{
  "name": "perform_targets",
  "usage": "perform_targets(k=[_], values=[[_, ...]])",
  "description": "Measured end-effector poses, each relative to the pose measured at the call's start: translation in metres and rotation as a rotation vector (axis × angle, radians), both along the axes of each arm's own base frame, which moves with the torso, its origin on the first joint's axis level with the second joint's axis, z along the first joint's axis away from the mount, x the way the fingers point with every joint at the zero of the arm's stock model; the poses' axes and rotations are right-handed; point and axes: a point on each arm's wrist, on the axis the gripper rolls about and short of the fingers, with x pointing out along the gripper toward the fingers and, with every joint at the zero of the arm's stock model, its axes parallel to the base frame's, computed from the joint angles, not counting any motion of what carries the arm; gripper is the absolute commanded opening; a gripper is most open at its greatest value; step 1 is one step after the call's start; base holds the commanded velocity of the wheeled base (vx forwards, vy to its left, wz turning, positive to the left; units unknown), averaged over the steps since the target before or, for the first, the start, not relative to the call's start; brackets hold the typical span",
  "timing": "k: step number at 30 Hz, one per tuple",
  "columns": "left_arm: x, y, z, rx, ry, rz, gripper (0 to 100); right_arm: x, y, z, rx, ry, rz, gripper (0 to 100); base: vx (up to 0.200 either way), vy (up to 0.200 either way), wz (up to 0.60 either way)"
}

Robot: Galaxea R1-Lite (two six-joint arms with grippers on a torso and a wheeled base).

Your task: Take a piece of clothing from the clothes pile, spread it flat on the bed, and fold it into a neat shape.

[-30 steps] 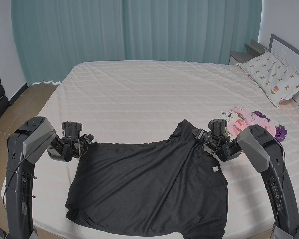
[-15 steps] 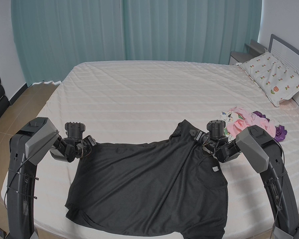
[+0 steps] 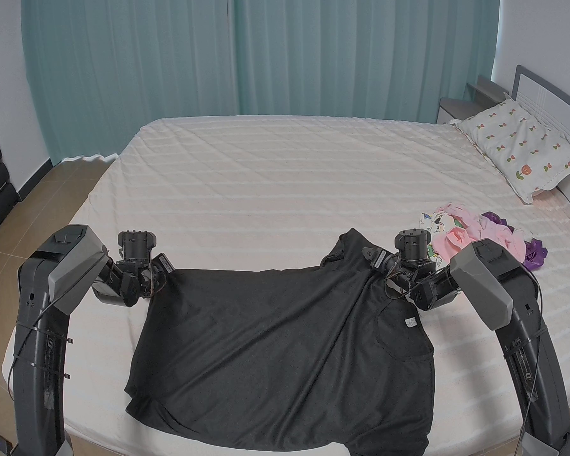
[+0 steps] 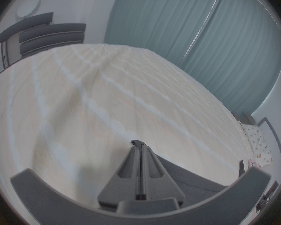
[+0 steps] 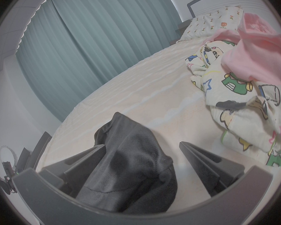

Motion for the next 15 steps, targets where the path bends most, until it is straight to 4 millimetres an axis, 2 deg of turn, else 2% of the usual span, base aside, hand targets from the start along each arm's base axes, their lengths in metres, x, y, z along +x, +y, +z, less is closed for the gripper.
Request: perform_targets(k=[6,15], values=[[0.007,0.018,0.010,0.023,-0.044,0.082,0,0.002,-0.001,0.002,-0.002,-0.023,-0.021,100,0.000,0.000,0.00],[0.009,0.031,0.012,0.030,-0.053,0.109,0,0.003,-0.003,0.004,0.002,-0.037,-0.029,100,0.000,0.000,0.00]])
